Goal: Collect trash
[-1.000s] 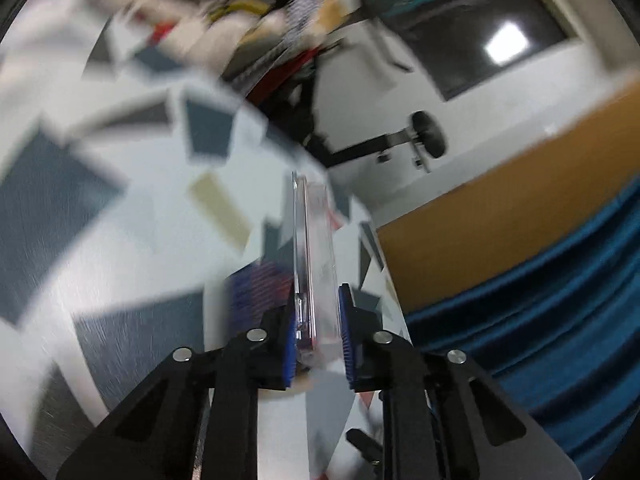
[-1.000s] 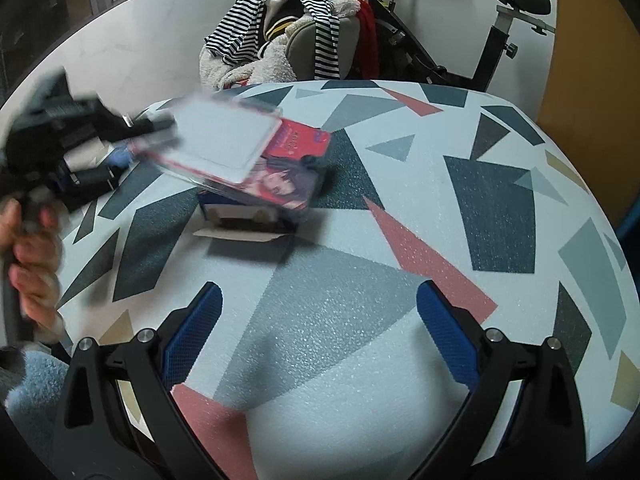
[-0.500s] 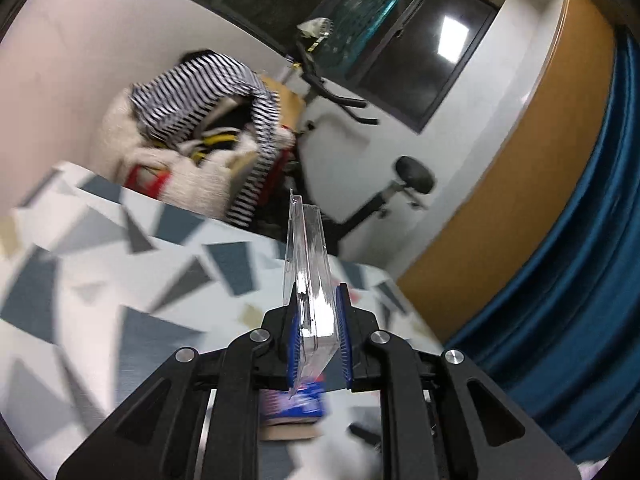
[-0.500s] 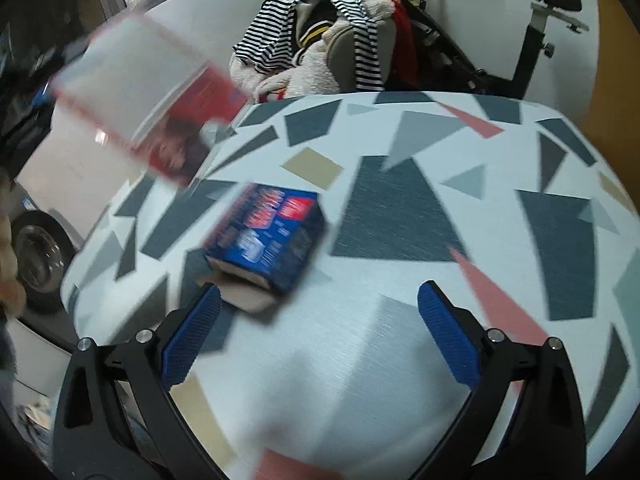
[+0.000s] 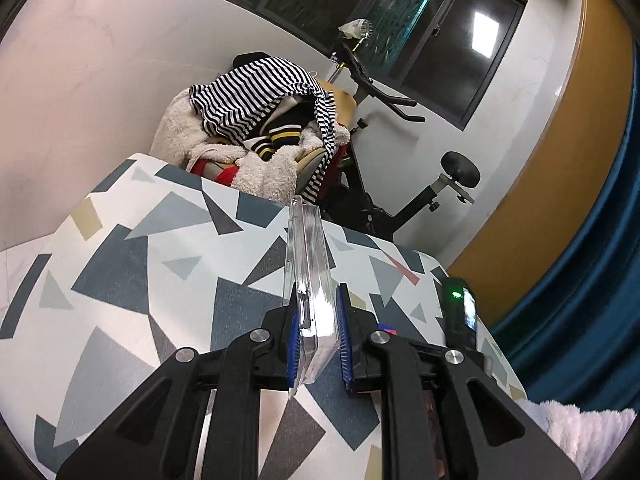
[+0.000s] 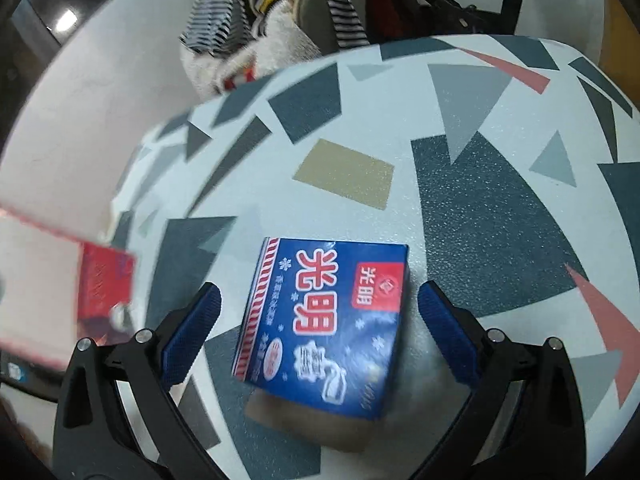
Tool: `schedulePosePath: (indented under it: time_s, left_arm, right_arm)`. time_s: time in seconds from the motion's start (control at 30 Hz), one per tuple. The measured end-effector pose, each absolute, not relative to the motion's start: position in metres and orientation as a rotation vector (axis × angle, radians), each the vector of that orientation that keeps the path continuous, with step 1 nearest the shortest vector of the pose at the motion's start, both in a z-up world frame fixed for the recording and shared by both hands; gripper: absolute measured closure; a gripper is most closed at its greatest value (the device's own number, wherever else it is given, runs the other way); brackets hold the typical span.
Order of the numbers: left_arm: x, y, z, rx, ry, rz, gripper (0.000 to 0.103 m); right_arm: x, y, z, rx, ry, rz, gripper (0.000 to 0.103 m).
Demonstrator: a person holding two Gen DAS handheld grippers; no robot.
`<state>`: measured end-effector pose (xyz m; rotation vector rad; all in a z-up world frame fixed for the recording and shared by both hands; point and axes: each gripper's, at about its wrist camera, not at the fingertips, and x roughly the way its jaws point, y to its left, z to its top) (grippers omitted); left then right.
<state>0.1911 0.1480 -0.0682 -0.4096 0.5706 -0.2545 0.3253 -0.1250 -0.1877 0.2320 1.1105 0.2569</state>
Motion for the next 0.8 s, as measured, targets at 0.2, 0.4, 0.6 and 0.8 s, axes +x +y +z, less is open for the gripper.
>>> schedulePosePath:
  time_s: [0.2, 0.4, 0.6, 0.8]
  left_arm:
    - [0.179, 0.141, -0.067, -0.405, 0.583, -0.277, 0.087]
    - [0.161, 0.123, -0.06, -0.399, 0.6, -0.313, 0.087]
    - [0.126, 0.092, -0.053, -0.357, 0.619, -0.369, 0.087]
    - [0.079, 0.06, -0.057, -0.315, 0.658, -0.421, 0.087]
  right_arm:
    - [0.327, -0.112, -0.192, 0.103, 1.159, 0.23, 0.018]
    - [0.294, -0.123, -0.166, 0.062, 1.07, 0.323, 0.021]
    - [0.233, -0.158, -0.14, 0.038, 0.96, 0.385, 0.021]
    - [0.172, -0.196, -0.122, 0.065, 0.895, 0.385, 0.021]
